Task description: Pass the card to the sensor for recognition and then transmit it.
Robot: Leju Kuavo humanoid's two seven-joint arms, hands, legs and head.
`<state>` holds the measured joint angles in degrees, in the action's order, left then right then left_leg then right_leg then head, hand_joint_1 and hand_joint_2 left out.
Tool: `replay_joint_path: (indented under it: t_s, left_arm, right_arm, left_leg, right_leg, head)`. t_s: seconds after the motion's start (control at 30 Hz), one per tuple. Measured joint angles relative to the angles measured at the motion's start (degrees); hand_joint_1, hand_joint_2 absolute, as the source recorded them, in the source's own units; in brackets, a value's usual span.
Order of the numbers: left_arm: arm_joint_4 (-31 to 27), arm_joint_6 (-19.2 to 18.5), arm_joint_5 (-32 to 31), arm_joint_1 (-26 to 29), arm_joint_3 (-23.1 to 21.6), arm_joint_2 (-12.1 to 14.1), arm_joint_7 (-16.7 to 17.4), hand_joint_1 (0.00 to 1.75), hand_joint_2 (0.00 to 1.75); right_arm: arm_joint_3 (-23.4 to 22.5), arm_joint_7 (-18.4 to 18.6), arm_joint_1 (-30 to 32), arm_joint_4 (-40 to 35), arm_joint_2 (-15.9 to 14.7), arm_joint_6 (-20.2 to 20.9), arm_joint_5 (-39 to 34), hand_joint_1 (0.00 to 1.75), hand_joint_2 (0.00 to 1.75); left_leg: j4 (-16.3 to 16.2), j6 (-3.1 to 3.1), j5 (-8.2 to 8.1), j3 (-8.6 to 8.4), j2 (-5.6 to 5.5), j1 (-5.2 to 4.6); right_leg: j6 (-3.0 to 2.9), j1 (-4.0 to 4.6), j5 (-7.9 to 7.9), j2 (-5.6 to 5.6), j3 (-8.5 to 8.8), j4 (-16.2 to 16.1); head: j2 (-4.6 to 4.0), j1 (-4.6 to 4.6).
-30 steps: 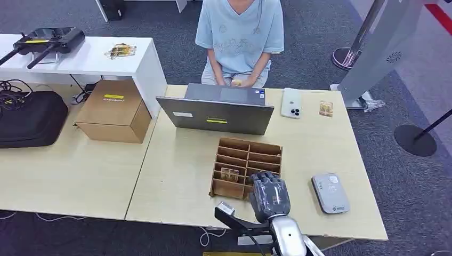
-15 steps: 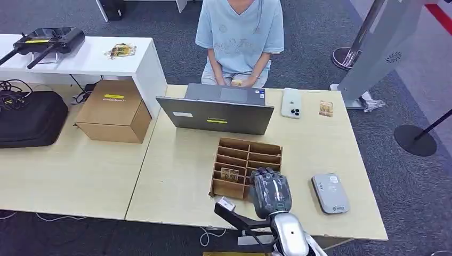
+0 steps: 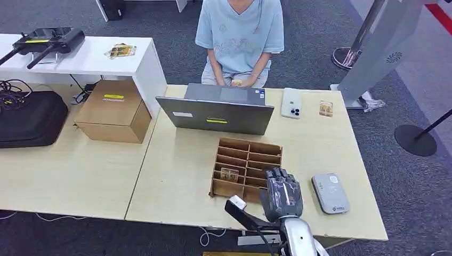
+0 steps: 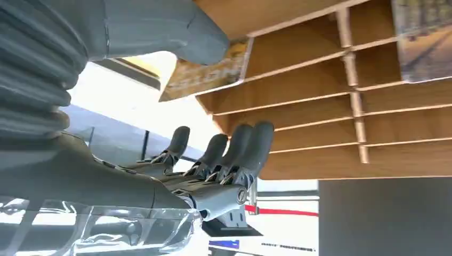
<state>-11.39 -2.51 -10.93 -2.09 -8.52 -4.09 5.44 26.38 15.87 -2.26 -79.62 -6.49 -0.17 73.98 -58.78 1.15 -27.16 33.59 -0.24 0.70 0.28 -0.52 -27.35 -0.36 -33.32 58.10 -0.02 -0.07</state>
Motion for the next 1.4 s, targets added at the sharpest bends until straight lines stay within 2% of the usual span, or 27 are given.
replay_joint_path:
  t_s: [0.1,0.2,0.47,0.57,0.63,0.83,0.97,1.03,1.2,1.33,1.4]
  left_arm:
    - [0.0,0.07,-0.06,0.0,0.0,0.02,-0.02,0.0,0.0]
    - [0.0,0.09,-0.07,0.01,0.0,0.02,-0.02,0.0,0.0]
    - [0.0,0.15,0.11,0.08,0.0,0.02,-0.06,0.0,0.0]
    - [0.0,0.24,0.2,0.18,0.0,0.0,-0.11,0.0,0.0]
    - [0.0,0.26,0.26,0.25,0.0,0.0,-0.13,0.0,0.0]
    - [0.0,0.26,0.28,0.27,0.0,0.02,-0.22,0.0,0.0]
    - [0.0,0.22,0.42,0.27,0.0,0.02,-0.35,0.0,0.0]
    - [0.0,0.15,0.55,0.27,0.0,0.02,-0.44,0.0,0.0]
    - [0.0,0.15,0.72,0.27,0.0,0.02,-0.46,0.0,0.0]
    - [0.0,0.15,0.77,0.27,0.0,0.02,-0.76,0.0,0.0]
    - [0.0,0.15,0.77,0.27,0.0,0.02,-0.76,0.0,0.0]
  right_arm:
    - [-0.85,0.07,1.15,-1.07,-0.09,0.0,0.42,0.8,1.75]
    - [-1.31,0.07,1.98,-2.06,-0.26,0.0,0.55,0.93,1.75]
    - [-2.23,-0.13,3.13,-3.85,-0.53,0.0,0.66,0.93,1.75]
    - [-2.36,-0.28,3.28,-4.07,-0.61,0.02,0.9,0.99,1.75]
    - [-2.43,-0.39,3.33,-4.09,-0.61,0.02,0.92,0.93,1.75]
    - [-2.58,-0.52,3.42,-4.11,-0.96,0.46,1.95,0.89,1.75]
    - [-2.6,-0.42,3.47,-4.11,-1.14,0.52,2.38,0.99,1.75]
    - [-2.6,-0.35,3.51,-4.13,-1.16,0.52,2.8,0.96,1.75]
    - [-2.6,-0.35,3.55,-4.13,-1.16,0.61,2.89,1.05,1.75]
    - [-2.6,-0.48,3.55,-4.13,-1.16,0.63,2.89,1.2,1.75]
    - [-2.6,-0.53,3.56,-4.11,-1.16,0.63,2.89,1.19,1.75]
  left_leg:
    - [0.0,0.0,0.0,0.0,0.0,0.0]
    - [0.0,0.0,0.0,-0.01,0.0,0.0]
    - [0.0,0.0,0.0,-0.01,0.0,0.0]
    - [0.0,0.0,0.0,0.0,0.01,0.0]
    - [0.0,0.0,0.0,-0.01,0.01,0.0]
    - [0.0,0.0,0.0,0.0,0.01,0.0]
    - [0.0,0.0,0.0,0.0,0.01,0.0]
    - [0.0,0.0,0.0,0.0,0.01,0.0]
    - [0.0,0.0,0.0,0.0,0.01,0.0]
    - [0.0,0.0,0.0,0.0,0.01,0.0]
    - [0.0,0.0,0.0,0.0,0.01,0.0]
  right_leg:
    - [0.0,0.0,0.0,0.0,0.0,0.0]
    - [0.0,0.0,0.0,0.0,0.0,0.0]
    - [0.0,0.0,0.0,0.0,0.0,0.0]
    - [0.0,0.0,0.0,0.01,0.0,0.0]
    - [0.0,0.0,0.0,0.0,0.0,0.0]
    - [0.0,0.0,0.0,0.0,0.0,0.0]
    - [0.0,0.0,0.0,0.0,0.0,0.0]
    - [0.0,0.0,0.0,0.0,0.0,0.0]
    - [0.0,0.0,0.0,0.0,0.0,0.0]
    - [0.0,0.0,0.0,0.0,0.0,0.0]
    - [0.0,0.0,0.0,0.0,0.0,0.0]
  head:
    - [0.0,0.0]
    - [0.0,0.0]
    - [0.0,0.0]
    - [0.0,0.0]
    - [0.0,0.0]
    - [0.0,0.0]
    - [0.0,0.0]
    - [0.0,0.0]
    - [0.0,0.0]
    - [0.0,0.0]
    - [0.0,0.0]
